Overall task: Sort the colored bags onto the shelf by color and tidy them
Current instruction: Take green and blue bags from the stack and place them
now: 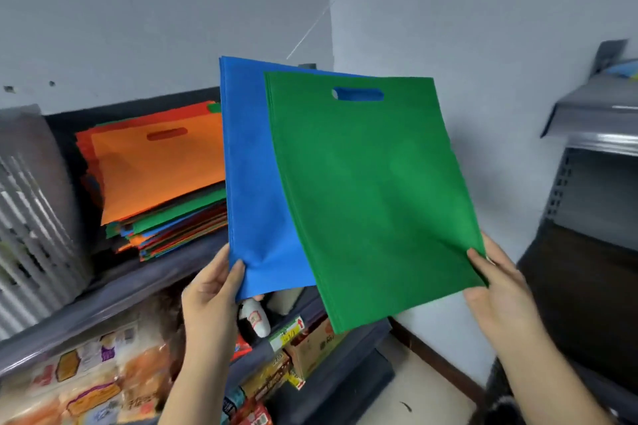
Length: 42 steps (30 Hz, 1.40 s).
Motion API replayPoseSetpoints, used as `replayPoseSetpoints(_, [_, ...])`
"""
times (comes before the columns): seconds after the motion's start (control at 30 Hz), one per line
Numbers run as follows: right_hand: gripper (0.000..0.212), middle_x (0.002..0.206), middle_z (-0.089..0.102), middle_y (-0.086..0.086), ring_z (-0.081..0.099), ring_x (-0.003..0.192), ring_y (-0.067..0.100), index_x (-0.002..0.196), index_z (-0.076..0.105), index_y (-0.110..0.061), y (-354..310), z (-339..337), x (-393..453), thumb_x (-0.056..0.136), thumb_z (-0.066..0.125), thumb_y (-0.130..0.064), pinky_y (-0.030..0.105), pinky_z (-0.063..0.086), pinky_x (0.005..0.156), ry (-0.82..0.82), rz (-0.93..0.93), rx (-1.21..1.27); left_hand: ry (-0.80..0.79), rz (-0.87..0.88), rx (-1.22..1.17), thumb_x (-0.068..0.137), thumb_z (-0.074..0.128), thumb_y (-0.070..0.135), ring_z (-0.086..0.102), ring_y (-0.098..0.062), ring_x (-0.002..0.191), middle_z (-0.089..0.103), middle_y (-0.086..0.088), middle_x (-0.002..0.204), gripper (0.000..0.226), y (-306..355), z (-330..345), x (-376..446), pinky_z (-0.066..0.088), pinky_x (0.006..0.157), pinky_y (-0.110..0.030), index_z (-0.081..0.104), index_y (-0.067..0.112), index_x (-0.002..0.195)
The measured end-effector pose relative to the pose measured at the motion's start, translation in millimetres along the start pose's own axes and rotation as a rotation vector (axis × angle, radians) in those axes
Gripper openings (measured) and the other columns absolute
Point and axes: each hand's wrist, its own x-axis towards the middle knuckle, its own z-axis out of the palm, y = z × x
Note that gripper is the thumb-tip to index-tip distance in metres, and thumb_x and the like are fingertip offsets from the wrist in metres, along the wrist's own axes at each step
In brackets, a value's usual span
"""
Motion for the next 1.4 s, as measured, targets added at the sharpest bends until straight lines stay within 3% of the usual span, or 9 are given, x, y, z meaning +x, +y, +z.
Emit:
replayPoseSetpoints(0.3, [0.035, 0.102, 0.073, 0.001, 0.070, 0.091, 0.014, 0.095, 0.076, -0.025, -40.6, -75.7, -135.0, 0.062, 0.068, -0.014, 0.025, 0.057, 0.065, 0.379, -0.125, -0.073, -0.435, -0.148, -0.004, 0.090, 0.055, 0.002, 0.064, -0.011, 0.097, 0.069, 0.001, 0.111, 0.034, -40.7, 44.7, -69.7, 0.051, 0.089, -0.027, 0.069, 0.026, 0.110])
replayPoseSetpoints(0.47, [0.033, 0.093, 0.074, 0.001, 0.071, 0.082, 0.013, 0.108, 0.064, -0.017, -77.1, -128.0, -199.8, 0.092, 0.044, 0.004, 0.023, 0.057, 0.060, 0.583, -0.201, -0.056, -0.623, -0.225, -0.002, 0.090, 0.058, 0.004, 0.063, -0.015, 0.095, 0.070, -0.007, 0.109, 0.033, -52.3, 91.9, -120.6, 0.052, 0.089, -0.034, 0.067, 0.028, 0.110])
replayPoseSetpoints(0.6, [0.035, 0.104, 0.071, 0.004, 0.071, 0.085, 0.015, 0.118, 0.061, -0.014, -109.3, -171.9, -242.6, 0.094, 0.043, 0.003, 0.023, 0.056, 0.058, 0.726, -0.267, -0.062, -0.734, -0.187, -0.004, 0.091, 0.054, 0.000, 0.059, 0.011, 0.071, 0.070, 0.003, 0.102, 0.037, -49.9, 126.3, -163.6, 0.049, 0.068, -0.008, 0.058, 0.014, 0.126])
replayPoseSetpoints(0.67, [0.035, 0.111, 0.068, 0.006, 0.068, 0.092, 0.018, 0.122, 0.059, -0.012, -127.3, -194.2, -259.6, 0.094, 0.044, 0.003, 0.023, 0.057, 0.060, 0.804, -0.294, -0.081, -0.775, -0.154, -0.006, 0.092, 0.052, -0.003, 0.062, 0.013, 0.079, 0.066, 0.023, 0.096, 0.039, -43.8, 142.3, -185.9, 0.049, 0.074, -0.006, 0.053, 0.017, 0.126])
replayPoseSetpoints(0.8, [0.036, 0.106, 0.066, 0.005, 0.064, 0.091, 0.018, 0.125, 0.056, -0.007, -165.0, -232.1, -284.5, 0.095, 0.044, 0.006, 0.020, 0.056, 0.059, 0.935, -0.326, -0.179, -0.803, -0.156, 0.041, 0.093, 0.052, 0.000, 0.062, 0.004, 0.094, 0.067, 0.021, 0.102, 0.038, -38.6, 170.6, -227.3, 0.050, 0.087, -0.016, 0.053, 0.019, 0.126])
replayPoseSetpoints(0.9, [0.036, 0.115, 0.063, 0.010, 0.063, 0.090, 0.016, 0.127, 0.056, -0.004, -187.9, -261.5, -293.8, 0.095, 0.043, 0.006, 0.018, 0.055, 0.057, 0.986, -0.313, -0.291, -0.788, -0.181, 0.062, 0.093, 0.051, 0.001, 0.059, -0.006, 0.088, 0.062, 0.007, 0.108, 0.039, -37.2, 190.8, -257.7, 0.051, 0.071, -0.009, 0.050, 0.016, 0.129])
replayPoseSetpoints(1.0, [0.033, 0.112, 0.062, 0.010, 0.063, 0.086, 0.016, 0.122, 0.058, -0.004, -209.0, -287.2, -297.3, 0.095, 0.041, 0.007, 0.016, 0.053, 0.053, 1.013, -0.287, -0.394, -0.815, -0.184, 0.089, 0.094, 0.051, 0.002, 0.062, -0.024, 0.098, 0.063, 0.009, 0.102, 0.039, -40.9, 204.6, -280.5, 0.053, 0.078, -0.021, 0.051, 0.027, 0.124])
replayPoseSetpoints(1.2, [0.033, 0.115, 0.064, 0.015, 0.062, 0.102, 0.031, 0.116, 0.062, -0.008, -235.8, -330.9, -288.1, 0.092, 0.045, 0.008, 0.042, 0.052, 0.090, 1.082, -0.203, -0.583, -0.807, -0.143, 0.140, 0.094, 0.050, 0.000, 0.058, -0.020, 0.101, 0.061, -0.002, 0.114, 0.040, -43.1, 213.3, -300.1, 0.049, 0.068, -0.005, 0.050, 0.022, 0.127])
replayPoseSetpoints(1.4, [0.036, 0.113, 0.065, 0.016, 0.063, 0.098, 0.035, 0.124, 0.059, -0.006, -247.0, -349.3, -266.0, 0.091, 0.048, 0.003, 0.044, 0.052, 0.088, 1.165, -0.085, -0.789, -0.782, -0.164, 0.109, 0.094, 0.051, 0.002, 0.059, -0.022, 0.110, 0.065, 0.002, 0.111, 0.038, -48.9, 211.9, -285.6, 0.044, 0.101, -0.044, 0.056, 0.027, 0.122])
